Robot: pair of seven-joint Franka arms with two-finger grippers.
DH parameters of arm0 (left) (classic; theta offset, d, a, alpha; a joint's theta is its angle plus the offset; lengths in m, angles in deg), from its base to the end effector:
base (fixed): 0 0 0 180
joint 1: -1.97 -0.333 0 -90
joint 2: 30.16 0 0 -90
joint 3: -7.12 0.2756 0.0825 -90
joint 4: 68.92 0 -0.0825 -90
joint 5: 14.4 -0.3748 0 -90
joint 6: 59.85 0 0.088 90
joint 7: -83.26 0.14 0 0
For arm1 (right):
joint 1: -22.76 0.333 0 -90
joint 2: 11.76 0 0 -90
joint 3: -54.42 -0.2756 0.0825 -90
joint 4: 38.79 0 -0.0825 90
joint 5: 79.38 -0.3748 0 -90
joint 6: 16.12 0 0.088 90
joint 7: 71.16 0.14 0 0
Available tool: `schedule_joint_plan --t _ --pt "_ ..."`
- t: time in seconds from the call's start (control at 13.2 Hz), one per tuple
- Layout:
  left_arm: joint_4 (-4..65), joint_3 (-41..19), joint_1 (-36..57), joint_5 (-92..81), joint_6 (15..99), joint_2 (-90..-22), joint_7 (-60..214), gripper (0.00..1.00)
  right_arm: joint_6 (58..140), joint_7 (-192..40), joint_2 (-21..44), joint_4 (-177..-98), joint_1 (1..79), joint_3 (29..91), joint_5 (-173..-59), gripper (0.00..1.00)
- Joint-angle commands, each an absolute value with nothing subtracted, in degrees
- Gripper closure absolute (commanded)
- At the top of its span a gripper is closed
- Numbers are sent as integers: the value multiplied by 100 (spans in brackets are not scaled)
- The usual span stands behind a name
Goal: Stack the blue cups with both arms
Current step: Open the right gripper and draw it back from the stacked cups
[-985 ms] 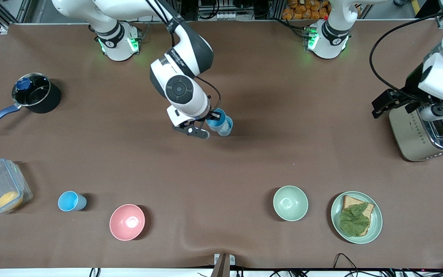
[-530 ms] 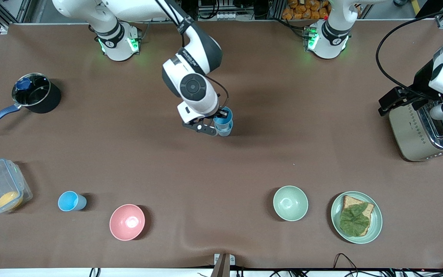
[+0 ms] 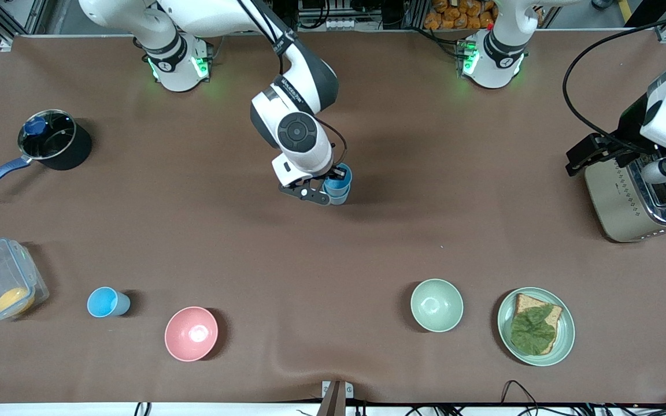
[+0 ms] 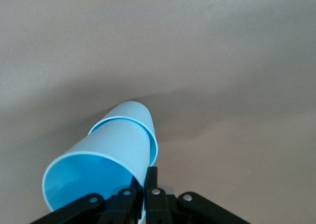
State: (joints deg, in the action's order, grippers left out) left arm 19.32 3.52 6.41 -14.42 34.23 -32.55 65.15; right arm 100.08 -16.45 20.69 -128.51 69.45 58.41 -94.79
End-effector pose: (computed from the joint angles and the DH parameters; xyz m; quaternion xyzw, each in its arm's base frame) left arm 0.5604 -0.0785 0.5489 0.9957 0.0878 0.0291 0.0079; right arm 0.4618 0.4627 0.2457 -0.9802 0.1643 0.1071 0.0270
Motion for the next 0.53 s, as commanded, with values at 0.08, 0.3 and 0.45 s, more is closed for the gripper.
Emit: schedule_joint_plan --t 0.08,0.3,0.45 --pt "1765 326 592 -1352 3278 -3332 6559 0 9919 -1639 1954 -12809 6716 5891 -9335 0" --pt "1765 326 592 -1352 3278 -3341 6559 0 9025 -2506 1542 -12835 6014 5908 -9309 0" --pt "1765 326 592 -1369 3278 -3341 6568 0 8489 -3184 1278 -12887 5469 5917 -9222 0"
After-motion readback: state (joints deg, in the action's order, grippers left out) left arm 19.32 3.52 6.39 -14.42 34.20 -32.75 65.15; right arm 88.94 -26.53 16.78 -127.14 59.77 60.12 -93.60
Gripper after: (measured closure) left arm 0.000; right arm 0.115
